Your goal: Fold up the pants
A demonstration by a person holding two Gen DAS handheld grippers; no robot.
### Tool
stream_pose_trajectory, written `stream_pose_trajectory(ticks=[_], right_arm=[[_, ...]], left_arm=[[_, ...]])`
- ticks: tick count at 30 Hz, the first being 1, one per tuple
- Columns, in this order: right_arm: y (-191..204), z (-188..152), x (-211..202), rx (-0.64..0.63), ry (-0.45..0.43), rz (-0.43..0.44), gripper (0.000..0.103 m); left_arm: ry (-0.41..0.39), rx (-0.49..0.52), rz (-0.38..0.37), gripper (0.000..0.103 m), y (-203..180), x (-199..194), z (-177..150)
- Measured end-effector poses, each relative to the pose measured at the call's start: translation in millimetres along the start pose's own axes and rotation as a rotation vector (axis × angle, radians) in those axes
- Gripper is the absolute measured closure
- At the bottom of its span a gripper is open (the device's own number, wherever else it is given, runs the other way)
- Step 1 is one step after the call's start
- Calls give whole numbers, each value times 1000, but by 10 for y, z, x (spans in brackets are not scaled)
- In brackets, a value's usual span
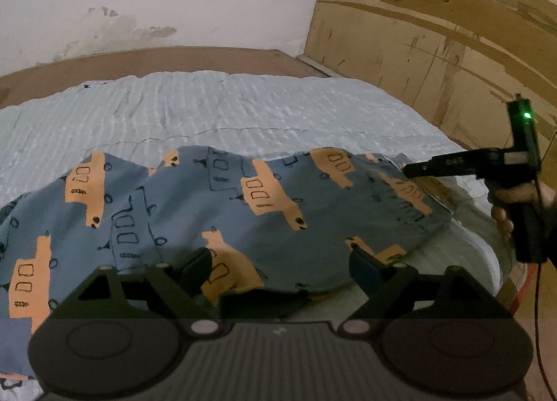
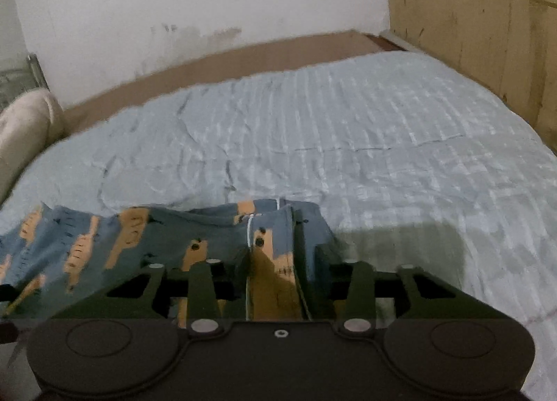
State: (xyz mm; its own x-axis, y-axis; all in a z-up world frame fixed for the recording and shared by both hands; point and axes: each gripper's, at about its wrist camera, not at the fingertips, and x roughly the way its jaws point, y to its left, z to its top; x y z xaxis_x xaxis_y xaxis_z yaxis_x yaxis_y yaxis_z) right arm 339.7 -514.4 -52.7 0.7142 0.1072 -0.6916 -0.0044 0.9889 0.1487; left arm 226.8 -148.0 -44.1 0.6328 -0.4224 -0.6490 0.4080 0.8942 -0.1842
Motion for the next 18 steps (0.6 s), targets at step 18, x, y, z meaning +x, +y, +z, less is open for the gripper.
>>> stream_pose_trajectory(ticks=[18], right_arm=[[78,175,185,-143,17,-137,96]], left_arm=[[-25,-58,38,12,195,-61,47]])
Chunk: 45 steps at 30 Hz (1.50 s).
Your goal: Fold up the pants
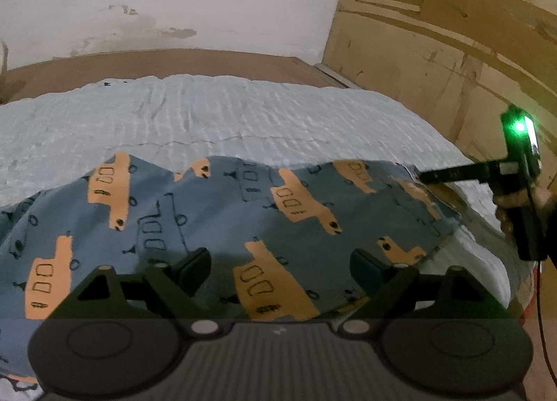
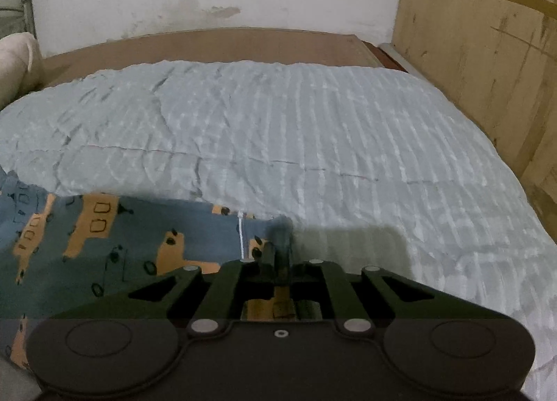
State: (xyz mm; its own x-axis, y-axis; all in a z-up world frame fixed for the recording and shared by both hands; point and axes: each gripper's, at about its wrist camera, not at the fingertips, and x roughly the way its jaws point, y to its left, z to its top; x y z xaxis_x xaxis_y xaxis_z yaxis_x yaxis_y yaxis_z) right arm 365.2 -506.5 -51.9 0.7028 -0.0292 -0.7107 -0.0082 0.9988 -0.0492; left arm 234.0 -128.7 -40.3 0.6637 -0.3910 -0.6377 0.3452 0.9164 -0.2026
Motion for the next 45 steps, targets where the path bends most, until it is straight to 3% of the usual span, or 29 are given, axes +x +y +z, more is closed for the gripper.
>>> stream_pose_trajectory(ticks=[3,8,12,13,17,19,23,26,29,36,39,45], right_arm=[[-39,7,-40,1,-5,-24,96],[-144,-18,-213,62,-34,-34,72],[-43,-200,-351,84,-35,-13,31],[-3,-266,-353,77,-25,-24,25],[45,-477,-316,70,-6,-170,17],[24,-545,-340,79,-27,-229,7],[165,-536,-484,92,-81,-277,7],[398,-496,-646,76,-143,-193,4],[737,-477,-788,55,-186,-39,1],[1720,-384,-833,-94,-206,270,1],[2042,-294,-724,-141,-188,340,1],[2384,-231,-512,-174,-144,379,1]], left_arm=[[-10,-17,14,12,54,-32,28],[-31,-54,36,11,177,-143,71],[-52,-83,85,5,306,-272,103],[-57,-91,108,4,350,-308,102],[-65,-126,181,2,568,-468,57],[-69,-150,219,2,712,-578,10],[-84,-185,290,0,989,-794,-86],[-95,-214,334,0,1184,-918,-135],[-107,-246,373,0,1389,-1042,-182],[-121,-281,465,0,1892,-1229,-198],[-140,-236,439,0,1958,-1238,-35],[-109,-148,263,0,1934,-815,420]])
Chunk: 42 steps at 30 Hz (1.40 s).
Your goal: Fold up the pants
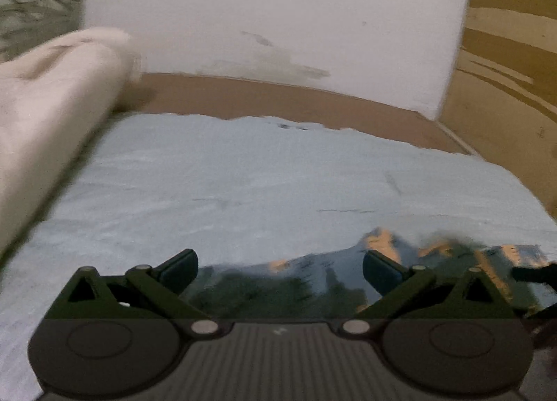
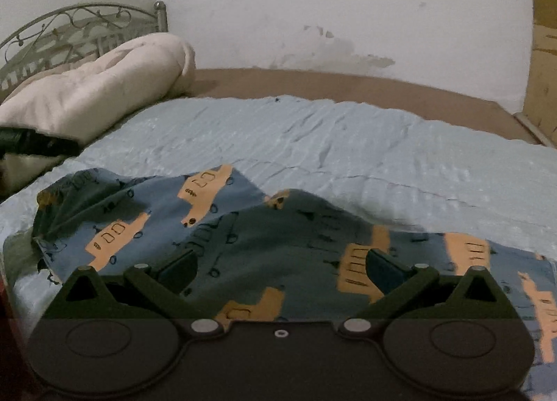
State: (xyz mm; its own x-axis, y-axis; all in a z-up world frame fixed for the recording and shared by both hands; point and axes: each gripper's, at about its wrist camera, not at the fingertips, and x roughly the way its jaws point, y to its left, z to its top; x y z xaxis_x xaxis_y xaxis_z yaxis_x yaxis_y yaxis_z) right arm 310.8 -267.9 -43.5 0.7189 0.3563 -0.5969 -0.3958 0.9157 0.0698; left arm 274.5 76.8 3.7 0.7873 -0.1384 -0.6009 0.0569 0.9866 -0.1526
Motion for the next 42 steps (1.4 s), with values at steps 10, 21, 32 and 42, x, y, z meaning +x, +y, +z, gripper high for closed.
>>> stream_pose_trajectory(ticks=[10,21,32,42], right_arm=[[-164,-179,83,66,18,-7,1],[-197,-279,124,87,18,-6,1],[-193,-317,99,102,15,-28,1],[-359,-365,-185,193,-24,-119,1]], left_arm=[[145,142,-251,6,-547,1087,244],[285,137,-265,94,-622,1611,256],[201,202,-150,96,-760,1519,224],[81,240,-94,9,-785,947,119]])
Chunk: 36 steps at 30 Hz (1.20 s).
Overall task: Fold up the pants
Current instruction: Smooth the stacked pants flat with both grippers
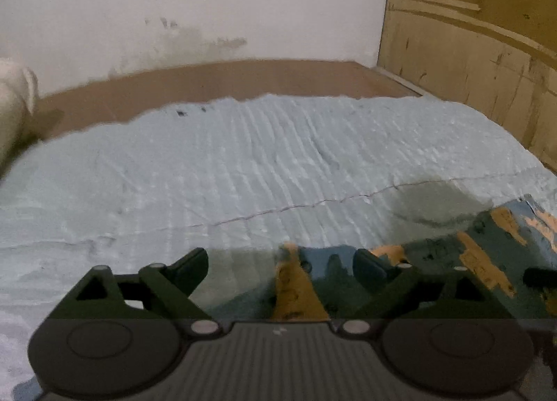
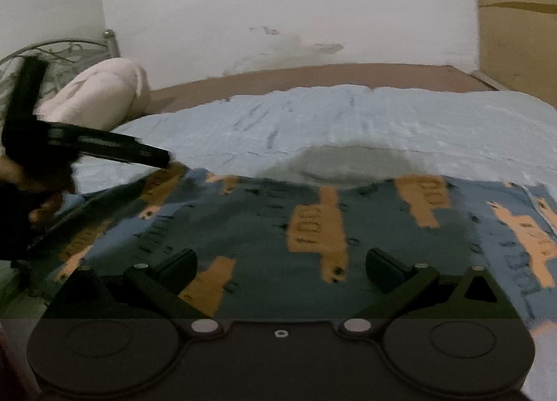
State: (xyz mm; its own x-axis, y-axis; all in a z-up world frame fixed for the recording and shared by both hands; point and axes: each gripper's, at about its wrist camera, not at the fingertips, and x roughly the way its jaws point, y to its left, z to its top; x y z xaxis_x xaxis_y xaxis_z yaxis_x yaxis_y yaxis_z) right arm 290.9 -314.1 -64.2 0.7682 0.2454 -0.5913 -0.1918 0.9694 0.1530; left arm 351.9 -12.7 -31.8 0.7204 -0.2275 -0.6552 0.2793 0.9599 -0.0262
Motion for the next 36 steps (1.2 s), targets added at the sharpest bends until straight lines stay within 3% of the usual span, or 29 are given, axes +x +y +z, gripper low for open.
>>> stream_pose_trajectory(ticks=[3,7,10,16,23,27,29,33,36], right_arm=[[-6,-77,-73,-3,4,-18,1],[66,-207,-168,-22,11,-32,1],[104,-251,-202,-36,14,-48,1],[164,-270,-234,-37,24,-69,1],[165,-328,-264,-62,35,-94,1],[146,-350,-313,-86,23,-131,1],[105,-340,-369,-72,-2,-133,1],[2,-264,-378,-48,-27,-104,1],[-142,-227,-257,-31,25,-52,1]], left_arm=[[-32,-4,44,8,-26,-265,-188],[-49,-50,10,8,99,-532,-504],[-4,-87,19,8,278,-543,-650],[17,-183,98,8,687,-538,-768],[29,-245,126,14,967,-535,-850],[42,-209,157,13,892,-605,-817],[36,-212,175,7,807,-672,-787],[-20,-218,151,2,622,-789,-717],[-7,-195,140,1,441,-711,-678]])
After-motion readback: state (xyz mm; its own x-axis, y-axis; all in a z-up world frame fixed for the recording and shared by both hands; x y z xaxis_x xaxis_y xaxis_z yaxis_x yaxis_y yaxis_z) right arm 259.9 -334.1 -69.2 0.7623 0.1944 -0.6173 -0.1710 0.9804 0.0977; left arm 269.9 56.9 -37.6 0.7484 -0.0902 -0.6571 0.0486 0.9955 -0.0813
